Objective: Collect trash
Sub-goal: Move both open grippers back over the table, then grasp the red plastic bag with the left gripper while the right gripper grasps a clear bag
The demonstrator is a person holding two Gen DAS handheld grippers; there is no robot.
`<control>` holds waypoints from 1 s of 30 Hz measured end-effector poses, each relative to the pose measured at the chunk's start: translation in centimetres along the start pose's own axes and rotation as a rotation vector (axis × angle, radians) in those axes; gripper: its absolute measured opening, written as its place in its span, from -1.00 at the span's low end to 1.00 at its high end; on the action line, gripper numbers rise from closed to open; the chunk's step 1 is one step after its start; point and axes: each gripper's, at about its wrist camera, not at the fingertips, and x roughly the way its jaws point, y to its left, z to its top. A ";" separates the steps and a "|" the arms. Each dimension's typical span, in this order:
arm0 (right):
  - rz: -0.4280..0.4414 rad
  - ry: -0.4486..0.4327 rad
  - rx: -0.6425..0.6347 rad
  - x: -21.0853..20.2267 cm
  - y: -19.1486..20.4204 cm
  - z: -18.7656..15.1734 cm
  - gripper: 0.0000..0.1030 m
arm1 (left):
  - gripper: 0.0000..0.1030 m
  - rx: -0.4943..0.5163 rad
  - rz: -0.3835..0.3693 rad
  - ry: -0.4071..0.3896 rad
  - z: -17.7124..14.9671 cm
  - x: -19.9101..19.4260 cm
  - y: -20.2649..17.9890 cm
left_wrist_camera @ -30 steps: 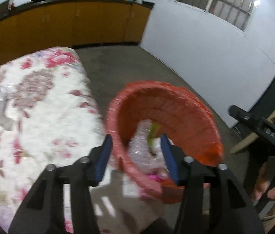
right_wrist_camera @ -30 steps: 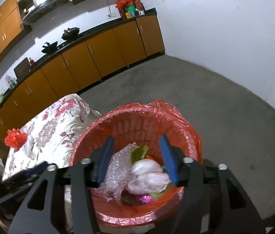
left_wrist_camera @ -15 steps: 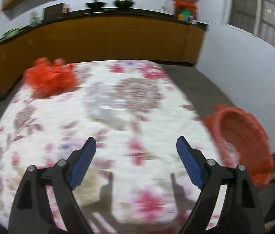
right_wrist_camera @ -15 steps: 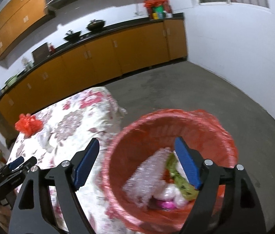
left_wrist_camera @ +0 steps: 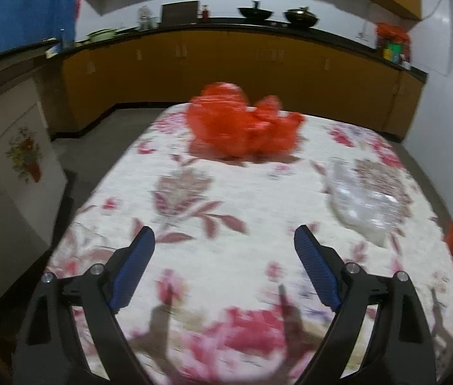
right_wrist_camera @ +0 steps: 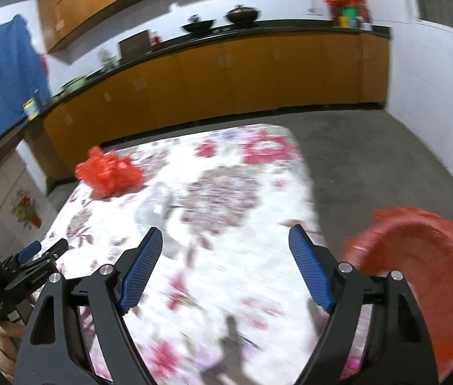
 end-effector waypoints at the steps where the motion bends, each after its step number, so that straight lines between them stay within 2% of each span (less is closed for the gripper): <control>1: 0.013 0.006 -0.007 0.8 0.9 0.2 0.57 | 0.69 -0.006 0.018 0.003 0.2 0.3 0.6; 5: 0.051 0.042 -0.065 5.7 5.3 1.3 0.57 | 0.69 -0.038 0.052 0.000 0.7 1.0 3.0; 8: 0.038 0.071 -0.099 9.0 7.6 1.7 0.57 | 0.69 -0.056 0.065 -0.016 1.1 1.2 4.3; 13: 0.005 0.152 -0.117 14.0 9.2 1.4 0.57 | 0.69 -0.098 0.062 -0.017 1.8 1.7 6.1; 16: -0.013 0.183 -0.133 15.8 9.6 1.0 0.48 | 0.69 -0.103 0.063 -0.024 2.0 2.0 6.7; 21: -0.015 0.214 -0.165 16.8 9.9 0.3 -0.01 | 0.69 -0.101 0.039 -0.028 2.7 2.7 6.1; 22: -0.014 0.218 -0.174 16.9 9.9 0.1 -0.05 | 0.69 -0.100 0.031 -0.028 2.9 2.9 5.9; 24: -0.014 0.226 -0.201 16.9 10.0 -0.4 -0.31 | 0.70 -0.092 0.011 -0.033 3.6 3.4 5.1; 27: -0.012 0.223 -0.230 16.4 9.7 -1.0 -0.53 | 0.78 -0.086 -0.013 -0.038 4.8 4.3 4.0; 30: 0.002 0.221 -0.226 15.4 8.8 -1.3 -0.60 | 0.83 -0.095 -0.040 -0.048 6.8 5.4 2.9</control>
